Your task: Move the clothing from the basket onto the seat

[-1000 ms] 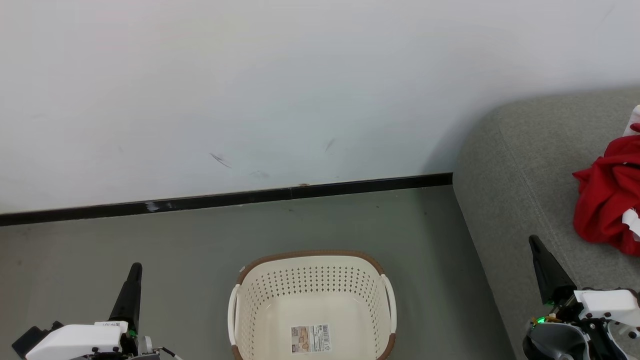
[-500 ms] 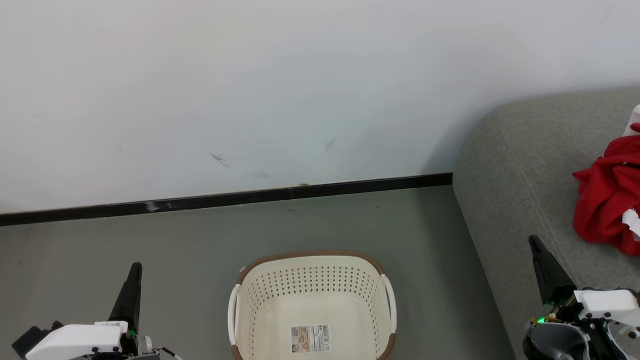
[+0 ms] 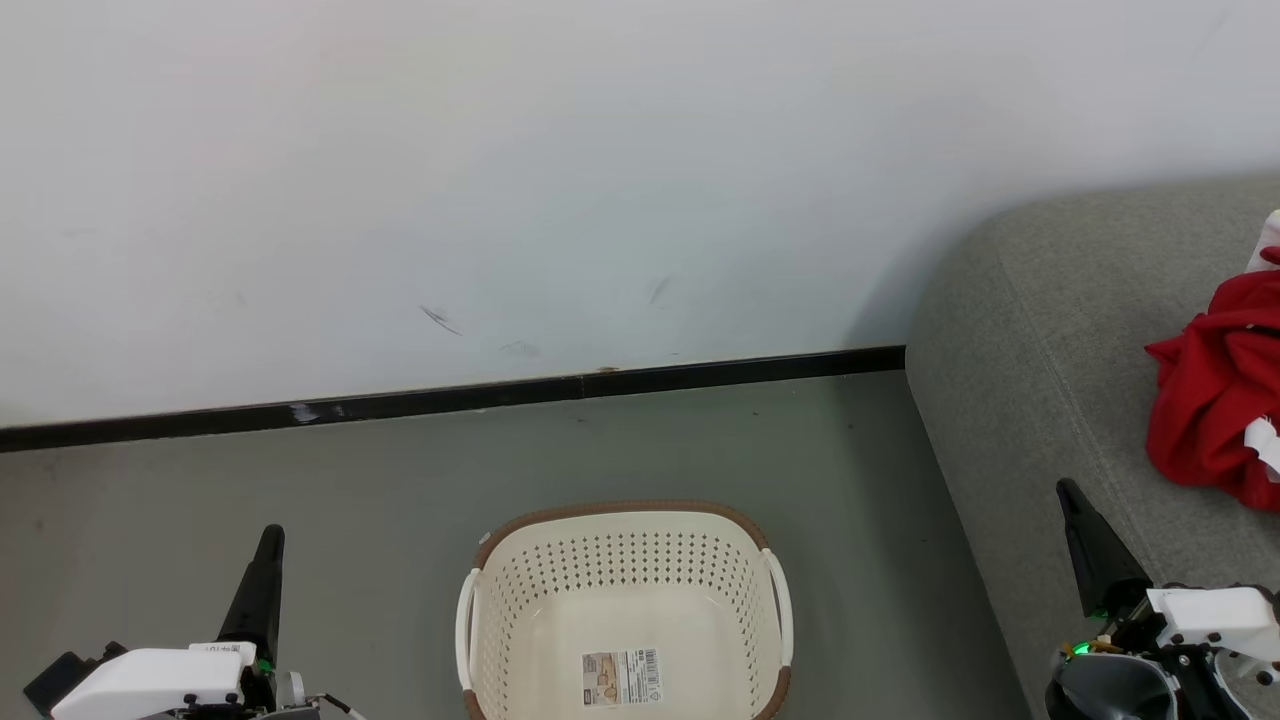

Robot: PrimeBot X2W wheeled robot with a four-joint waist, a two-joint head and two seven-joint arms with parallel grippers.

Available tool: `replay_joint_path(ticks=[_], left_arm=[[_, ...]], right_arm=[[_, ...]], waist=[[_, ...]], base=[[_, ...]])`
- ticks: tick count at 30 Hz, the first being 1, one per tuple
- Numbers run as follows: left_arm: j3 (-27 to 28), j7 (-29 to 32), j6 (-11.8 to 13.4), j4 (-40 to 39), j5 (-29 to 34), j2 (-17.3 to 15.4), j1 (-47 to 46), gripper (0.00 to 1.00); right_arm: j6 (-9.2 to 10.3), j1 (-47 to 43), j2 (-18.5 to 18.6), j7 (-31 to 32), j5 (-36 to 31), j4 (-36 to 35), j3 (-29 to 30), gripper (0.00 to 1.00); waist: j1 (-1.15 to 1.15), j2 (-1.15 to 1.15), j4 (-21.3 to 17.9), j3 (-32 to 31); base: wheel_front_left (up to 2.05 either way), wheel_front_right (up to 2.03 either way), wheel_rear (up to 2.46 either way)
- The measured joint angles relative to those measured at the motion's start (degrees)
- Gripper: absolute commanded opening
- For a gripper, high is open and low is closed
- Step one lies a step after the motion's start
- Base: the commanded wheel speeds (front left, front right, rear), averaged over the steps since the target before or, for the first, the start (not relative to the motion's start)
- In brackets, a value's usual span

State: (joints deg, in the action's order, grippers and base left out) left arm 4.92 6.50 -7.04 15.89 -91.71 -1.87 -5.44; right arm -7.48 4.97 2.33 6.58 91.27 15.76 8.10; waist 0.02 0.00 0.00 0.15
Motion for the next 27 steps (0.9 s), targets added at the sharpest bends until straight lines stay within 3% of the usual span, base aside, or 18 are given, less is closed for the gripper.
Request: replay_joint_path(ticks=[27], left_arm=[[0.0, 0.0, 0.0, 0.0, 0.0, 0.0, 0.0, 0.00]], right_arm=[[0.00, 0.0, 0.0, 0.0, 0.0, 0.0, -0.1, 0.00]], waist=[[0.00, 0.00, 0.0, 0.0]], base=[[0.00, 0.00, 0.00]])
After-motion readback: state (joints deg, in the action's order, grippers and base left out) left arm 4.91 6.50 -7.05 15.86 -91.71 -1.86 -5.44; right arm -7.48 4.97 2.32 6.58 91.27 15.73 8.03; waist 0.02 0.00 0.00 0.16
